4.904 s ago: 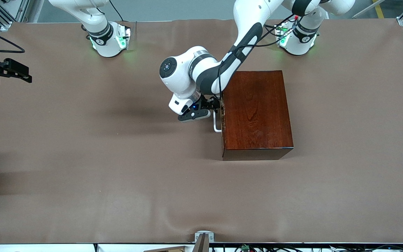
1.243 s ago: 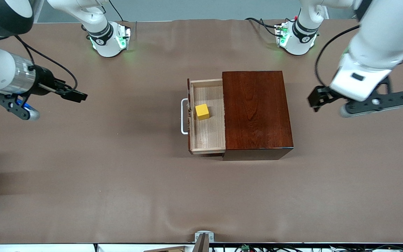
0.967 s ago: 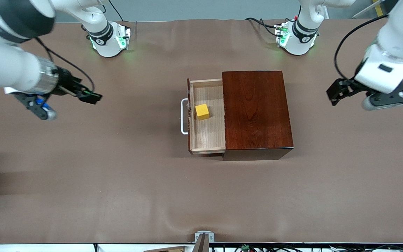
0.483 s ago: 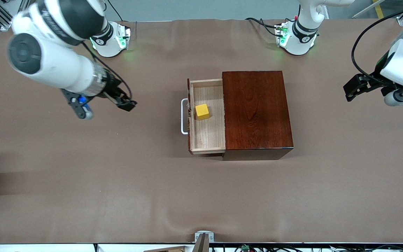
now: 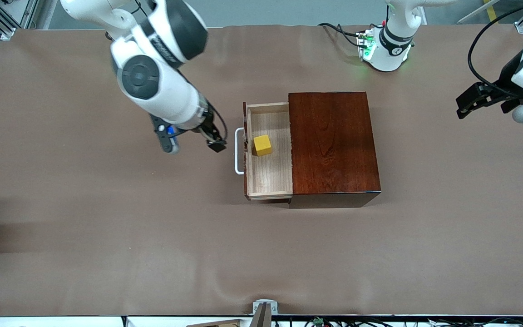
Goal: Open drawer, take yellow block, close drawer
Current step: 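Reach the right gripper down into the drawer toward the yellow cube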
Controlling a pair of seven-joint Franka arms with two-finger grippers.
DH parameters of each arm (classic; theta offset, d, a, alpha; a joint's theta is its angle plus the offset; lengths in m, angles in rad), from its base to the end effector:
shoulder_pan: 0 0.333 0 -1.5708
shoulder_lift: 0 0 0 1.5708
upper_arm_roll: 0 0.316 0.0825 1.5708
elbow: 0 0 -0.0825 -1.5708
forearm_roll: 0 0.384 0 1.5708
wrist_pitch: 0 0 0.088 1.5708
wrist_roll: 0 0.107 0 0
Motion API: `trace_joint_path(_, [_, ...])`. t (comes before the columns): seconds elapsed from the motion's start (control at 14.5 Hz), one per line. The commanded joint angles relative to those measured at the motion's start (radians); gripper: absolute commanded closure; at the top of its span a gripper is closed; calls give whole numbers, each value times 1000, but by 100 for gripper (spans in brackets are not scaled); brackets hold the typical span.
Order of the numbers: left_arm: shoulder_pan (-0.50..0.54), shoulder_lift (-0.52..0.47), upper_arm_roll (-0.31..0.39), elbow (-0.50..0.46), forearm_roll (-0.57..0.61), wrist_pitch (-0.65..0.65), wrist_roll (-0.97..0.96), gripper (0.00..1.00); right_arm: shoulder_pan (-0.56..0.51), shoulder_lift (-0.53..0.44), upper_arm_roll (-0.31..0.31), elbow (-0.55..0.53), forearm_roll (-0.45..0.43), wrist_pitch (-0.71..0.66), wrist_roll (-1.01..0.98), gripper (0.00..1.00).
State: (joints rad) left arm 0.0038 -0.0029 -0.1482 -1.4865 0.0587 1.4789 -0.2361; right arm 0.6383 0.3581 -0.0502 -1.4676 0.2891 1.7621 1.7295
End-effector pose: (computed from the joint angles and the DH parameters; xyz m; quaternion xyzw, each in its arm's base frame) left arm 0.5397 -0.0718 0.6576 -0.9984 -0.0484 -0.0032 0.0294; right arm 0.5344 0.3922 0.4740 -0.8169 0.5607 0.1332 0.0242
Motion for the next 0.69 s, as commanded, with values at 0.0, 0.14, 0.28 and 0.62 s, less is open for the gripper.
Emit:
trace_joint_path(0.0, [22,-75,-25,-92,-31,31,15,0,50,38,-11,7,15,62,96,0])
trace_joint_path(0.14, [24,-92,-36,-101,-33,31,15,0,73,61,-11,7,13,100,159,0])
trace_joint_path(0.28, [22,-97,-37,-95,-29,26,15,0,101,82,-13,7,1,115,197,0])
trace_joint_path(0.62, [22,-94,-37,-95,-28,24,17,0,153,139,-14,1,-5,187,289,0])
